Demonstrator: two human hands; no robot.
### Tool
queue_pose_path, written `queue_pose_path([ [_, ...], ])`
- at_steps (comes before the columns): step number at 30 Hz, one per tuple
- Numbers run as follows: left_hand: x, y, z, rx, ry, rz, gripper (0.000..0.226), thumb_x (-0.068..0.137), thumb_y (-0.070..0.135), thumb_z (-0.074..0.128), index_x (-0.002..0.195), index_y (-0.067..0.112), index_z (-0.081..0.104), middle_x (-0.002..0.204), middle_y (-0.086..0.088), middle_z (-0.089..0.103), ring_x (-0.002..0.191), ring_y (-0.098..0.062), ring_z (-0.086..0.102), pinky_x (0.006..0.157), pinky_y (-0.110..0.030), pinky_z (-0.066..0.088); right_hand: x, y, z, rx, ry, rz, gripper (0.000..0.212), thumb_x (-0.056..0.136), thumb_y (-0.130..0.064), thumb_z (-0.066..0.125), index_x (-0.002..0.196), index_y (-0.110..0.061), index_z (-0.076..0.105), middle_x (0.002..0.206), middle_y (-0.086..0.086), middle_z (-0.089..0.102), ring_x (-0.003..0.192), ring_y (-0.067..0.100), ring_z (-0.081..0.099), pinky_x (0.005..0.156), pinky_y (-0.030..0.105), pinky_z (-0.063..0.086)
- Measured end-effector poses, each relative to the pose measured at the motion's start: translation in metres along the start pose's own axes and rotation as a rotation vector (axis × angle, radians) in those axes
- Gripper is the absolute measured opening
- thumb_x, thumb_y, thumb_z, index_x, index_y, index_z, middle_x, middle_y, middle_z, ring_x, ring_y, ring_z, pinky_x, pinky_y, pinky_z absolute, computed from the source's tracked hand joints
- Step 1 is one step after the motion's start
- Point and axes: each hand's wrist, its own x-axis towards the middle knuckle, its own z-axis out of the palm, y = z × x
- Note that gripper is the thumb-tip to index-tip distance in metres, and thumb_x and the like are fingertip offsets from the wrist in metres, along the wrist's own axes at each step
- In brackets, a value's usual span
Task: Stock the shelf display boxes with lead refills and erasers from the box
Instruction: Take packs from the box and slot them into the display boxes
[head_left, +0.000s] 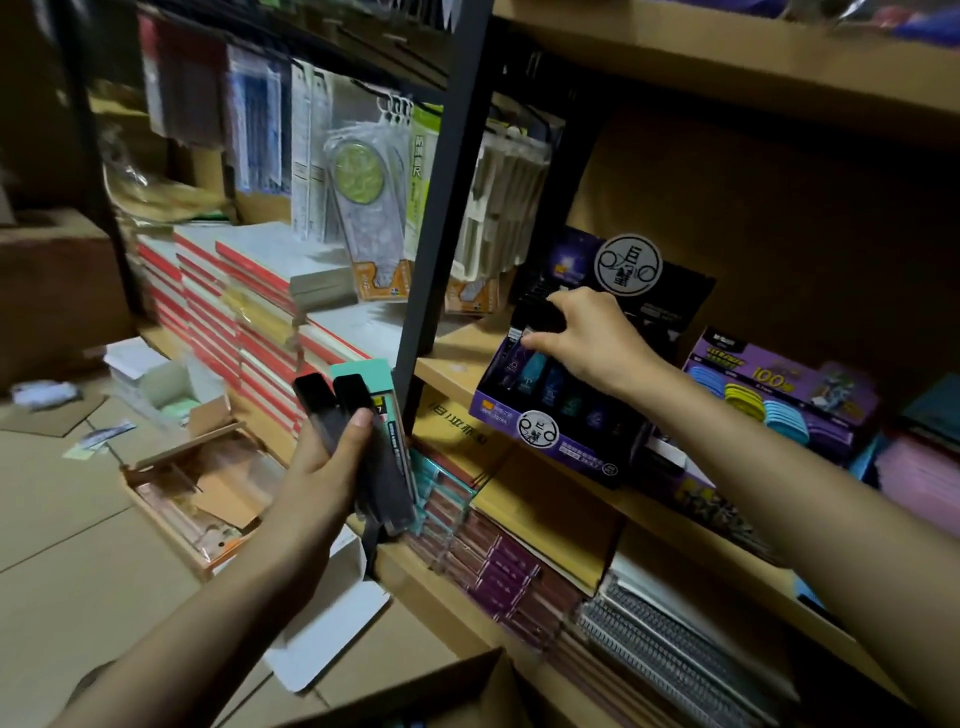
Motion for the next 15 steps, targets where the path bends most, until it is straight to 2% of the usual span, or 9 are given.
queue_pose_path([
  [3,-0.001,0.001,0.003,-0.004,0.003,0.000,0.051,0.083,0.051,0.046,0.130,0.033,0.046,0.117,0.006,0.064,0.099,-0.013,0.065,0.062,-0.021,0.054,0.005,0.001,0.000,-0.012,-0.035,0.014,0.025,0.082,-0.026,0.071,0.095,-0.005,0.066,0.090,0.007,0.065,0.087,0.021,0.062,0.069,0.027,0.044],
  [5,-0.001,0.001,0.004,-0.015,0.006,-0.003,0.047,0.084,0.050,0.046,0.128,0.033,0.049,0.114,0.008,0.066,0.095,-0.010,0.067,0.059,-0.019,0.054,0.007,0.002,0.002,0.000,-0.045,0.024,0.025,0.081,-0.026,0.072,0.095,-0.006,0.066,0.089,0.004,0.064,0.085,0.018,0.060,0.069,0.027,0.044],
  [8,-0.002,0.004,0.005,-0.036,0.015,-0.013,0.046,0.083,0.050,0.047,0.125,0.032,0.050,0.108,0.009,0.066,0.086,-0.001,0.068,0.056,-0.018,0.054,0.007,0.003,0.010,0.011,0.017,0.017,0.030,0.079,-0.023,0.074,0.102,-0.007,0.061,0.092,0.005,0.064,0.083,0.018,0.058,0.069,0.029,0.045],
  [11,-0.003,0.006,0.008,-0.065,0.013,-0.024,0.045,0.084,0.048,0.047,0.124,0.028,0.049,0.110,0.003,0.063,0.081,-0.002,0.068,0.052,-0.017,0.053,0.005,0.001,0.022,0.054,0.095,0.032,0.036,0.080,-0.019,0.074,0.106,-0.011,0.051,0.079,-0.007,0.051,0.070,0.009,0.050,0.058,0.020,0.041],
  [13,-0.005,0.006,0.011,-0.080,0.002,-0.027,0.045,0.083,0.048,0.047,0.125,0.031,0.049,0.111,0.005,0.064,0.084,-0.002,0.068,0.053,-0.017,0.053,0.004,0.001,0.030,0.044,0.104,0.043,0.037,0.081,-0.019,0.073,0.108,-0.011,0.049,0.083,0.000,0.056,0.077,0.018,0.056,0.064,0.031,0.050],
  [15,-0.006,0.008,0.013,-0.087,-0.006,-0.030,0.050,0.082,0.048,0.048,0.128,0.028,0.047,0.113,0.002,0.064,0.085,-0.010,0.068,0.051,-0.017,0.052,0.004,0.001,0.035,0.012,0.113,0.053,0.037,0.082,-0.020,0.072,0.109,-0.010,0.050,0.086,0.008,0.060,0.082,0.027,0.060,0.072,0.039,0.052],
])
